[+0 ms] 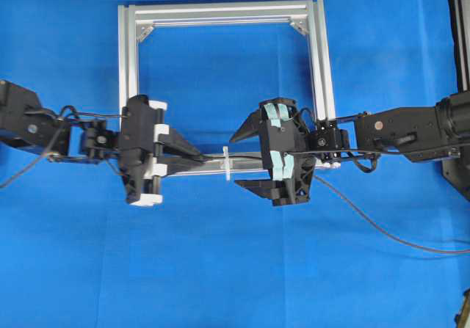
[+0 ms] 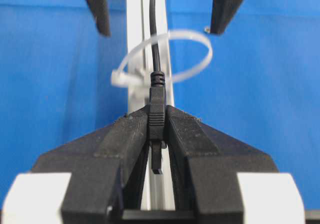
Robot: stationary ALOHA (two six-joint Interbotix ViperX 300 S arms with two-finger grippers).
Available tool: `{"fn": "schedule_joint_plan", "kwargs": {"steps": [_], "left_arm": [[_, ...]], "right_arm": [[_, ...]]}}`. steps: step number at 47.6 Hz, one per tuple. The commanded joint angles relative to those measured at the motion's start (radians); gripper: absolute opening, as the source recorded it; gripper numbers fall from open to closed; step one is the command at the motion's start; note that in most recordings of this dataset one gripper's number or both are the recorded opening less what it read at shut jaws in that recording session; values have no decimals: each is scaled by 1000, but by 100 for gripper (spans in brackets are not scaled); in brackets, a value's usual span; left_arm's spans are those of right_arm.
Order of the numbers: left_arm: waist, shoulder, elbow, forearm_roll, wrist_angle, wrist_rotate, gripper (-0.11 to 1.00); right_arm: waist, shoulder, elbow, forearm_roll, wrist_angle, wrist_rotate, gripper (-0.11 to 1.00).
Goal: Insert the wire through the string loop located in the center.
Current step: 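Open the right gripper and pull the cable leftward with the left gripper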
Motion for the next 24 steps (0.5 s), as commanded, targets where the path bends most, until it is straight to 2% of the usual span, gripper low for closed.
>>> {"fn": "schedule_joint_plan", "kwargs": {"steps": [1, 24], "left_arm": [[2, -51, 29, -2, -5, 0, 8], [-11, -270, 291, -2, -9, -2, 8]], "right_arm": [[2, -12, -15, 0, -3, 2, 92], [2, -14, -17, 0, -3, 2, 92]]}}
